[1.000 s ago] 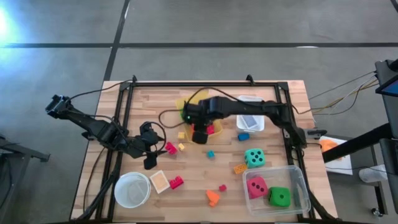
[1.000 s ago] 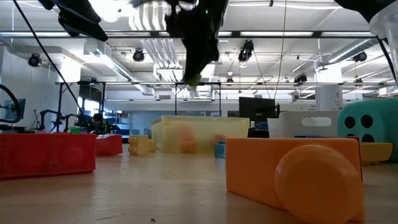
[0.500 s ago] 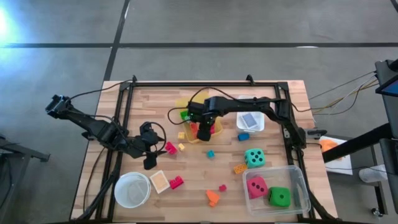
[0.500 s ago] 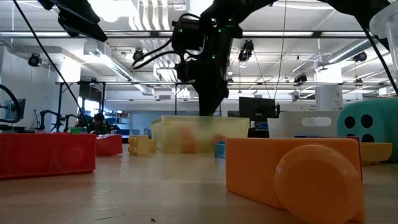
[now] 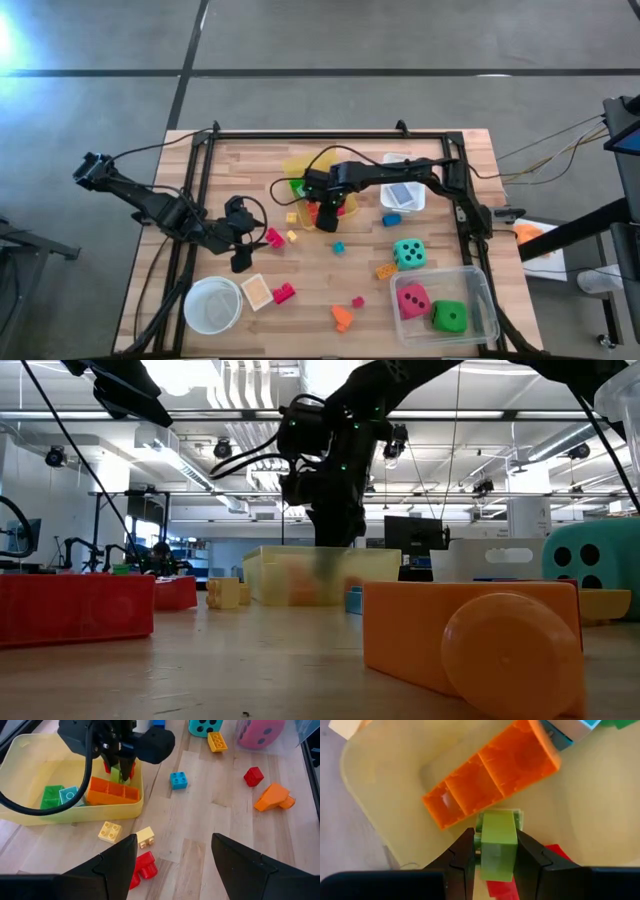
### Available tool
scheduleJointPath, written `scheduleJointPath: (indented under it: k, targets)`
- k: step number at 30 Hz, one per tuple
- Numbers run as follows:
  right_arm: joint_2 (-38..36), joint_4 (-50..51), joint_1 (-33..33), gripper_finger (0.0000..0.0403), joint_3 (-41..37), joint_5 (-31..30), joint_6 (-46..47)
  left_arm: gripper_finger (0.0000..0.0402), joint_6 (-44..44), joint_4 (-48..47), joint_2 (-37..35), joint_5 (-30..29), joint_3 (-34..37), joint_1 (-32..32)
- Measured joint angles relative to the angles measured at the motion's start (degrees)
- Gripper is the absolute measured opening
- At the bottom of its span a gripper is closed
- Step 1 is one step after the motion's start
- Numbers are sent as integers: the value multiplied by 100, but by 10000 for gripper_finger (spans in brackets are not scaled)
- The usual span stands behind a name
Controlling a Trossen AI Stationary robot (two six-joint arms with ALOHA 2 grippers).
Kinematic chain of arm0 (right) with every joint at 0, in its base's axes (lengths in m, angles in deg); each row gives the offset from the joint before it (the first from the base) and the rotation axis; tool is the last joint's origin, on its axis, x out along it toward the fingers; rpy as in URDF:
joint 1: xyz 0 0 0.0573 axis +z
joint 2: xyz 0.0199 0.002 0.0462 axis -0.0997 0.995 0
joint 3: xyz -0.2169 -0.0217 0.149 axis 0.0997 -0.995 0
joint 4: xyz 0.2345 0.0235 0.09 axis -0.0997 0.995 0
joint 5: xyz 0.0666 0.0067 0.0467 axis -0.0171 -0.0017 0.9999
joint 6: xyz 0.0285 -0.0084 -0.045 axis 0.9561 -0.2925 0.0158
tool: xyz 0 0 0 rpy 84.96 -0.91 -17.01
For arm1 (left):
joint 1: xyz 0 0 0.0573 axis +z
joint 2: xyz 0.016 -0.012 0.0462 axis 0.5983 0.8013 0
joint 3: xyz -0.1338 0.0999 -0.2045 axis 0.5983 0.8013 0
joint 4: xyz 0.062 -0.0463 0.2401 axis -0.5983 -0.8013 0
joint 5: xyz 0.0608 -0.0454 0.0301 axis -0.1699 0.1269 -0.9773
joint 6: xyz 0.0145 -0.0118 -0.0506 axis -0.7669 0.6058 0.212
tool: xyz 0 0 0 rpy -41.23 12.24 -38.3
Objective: Pick & Place Toys
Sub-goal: Put the light green game piece into the yellow bin
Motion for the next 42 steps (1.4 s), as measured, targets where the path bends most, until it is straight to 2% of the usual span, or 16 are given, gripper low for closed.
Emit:
scheduleJointPath:
  k: [24, 26, 31, 34, 38, 42]
  targets:
    - [-14, -143, 20, 87, -120, 24, 76, 258, 0, 0, -2, 0, 0, 1]
    - [-8, -149, 31, 119, -122, 6, 138, 258, 0, 0, -2, 0, 0, 0]
    - [29, -101, 31, 246, -113, 8, 355, 258, 0, 0, -1, 0, 0, 1]
    - [20, -84, 33, 298, -76, 10, 384, 258, 0, 1, -1, 0, 0, 0]
    - [20, -77, 33, 334, -76, 9, 395, 258, 0, 2, -2, 0, 0, 1]
    - [19, -79, 33, 341, -74, 8, 384, 258, 0, 0, 0, 1, 0, 0]
